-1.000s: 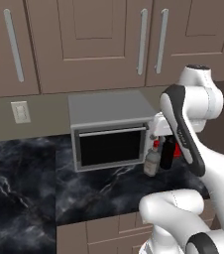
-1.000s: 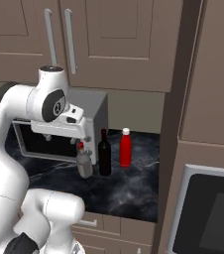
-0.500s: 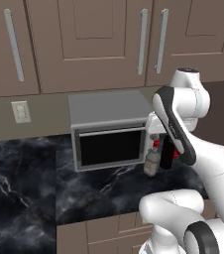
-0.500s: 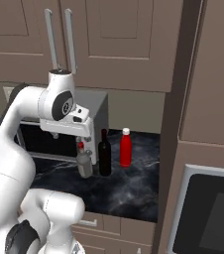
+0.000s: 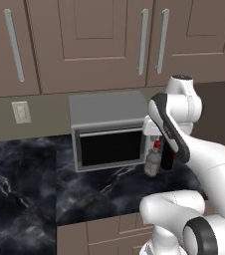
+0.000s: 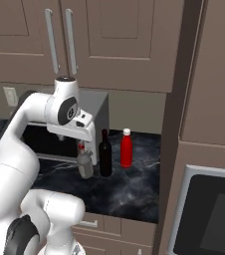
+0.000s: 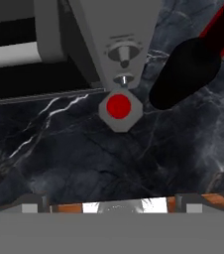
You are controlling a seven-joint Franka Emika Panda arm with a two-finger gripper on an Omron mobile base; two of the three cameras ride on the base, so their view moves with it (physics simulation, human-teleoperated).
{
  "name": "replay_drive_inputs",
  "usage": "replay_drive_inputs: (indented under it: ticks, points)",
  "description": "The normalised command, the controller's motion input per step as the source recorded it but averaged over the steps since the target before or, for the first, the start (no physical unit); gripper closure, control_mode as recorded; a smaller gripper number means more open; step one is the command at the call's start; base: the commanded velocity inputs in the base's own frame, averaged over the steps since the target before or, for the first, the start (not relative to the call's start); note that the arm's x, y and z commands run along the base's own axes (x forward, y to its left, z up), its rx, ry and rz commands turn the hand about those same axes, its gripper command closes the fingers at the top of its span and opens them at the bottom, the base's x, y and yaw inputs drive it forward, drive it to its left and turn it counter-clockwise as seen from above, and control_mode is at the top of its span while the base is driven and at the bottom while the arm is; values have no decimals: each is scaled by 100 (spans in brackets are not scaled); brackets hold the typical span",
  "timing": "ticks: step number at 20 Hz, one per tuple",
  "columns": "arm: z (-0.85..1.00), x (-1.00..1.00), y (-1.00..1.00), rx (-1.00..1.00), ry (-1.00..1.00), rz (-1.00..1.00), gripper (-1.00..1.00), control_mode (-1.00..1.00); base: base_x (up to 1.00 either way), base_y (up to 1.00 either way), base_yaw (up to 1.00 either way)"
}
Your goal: Move the drinks to the dining counter.
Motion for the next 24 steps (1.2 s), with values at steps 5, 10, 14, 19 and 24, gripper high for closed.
replay_drive_inputs:
  ticks: [5, 10, 14, 19, 24]
  points:
    - [-18, 13, 0, -2, 0, -14, -100, -100, 0, 0, 0]
    - [-15, 11, 0, -4, 0, -7, -100, -100, 0, 0, 0]
    - [-15, 15, 0, -1, 1, 0, -100, -100, 0, 0, 0]
    - [-25, 17, -2, -1, 2, 6, -100, -100, 0, 0, 0]
    - [-30, 20, 0, -2, 3, 9, -100, -100, 0, 0, 0]
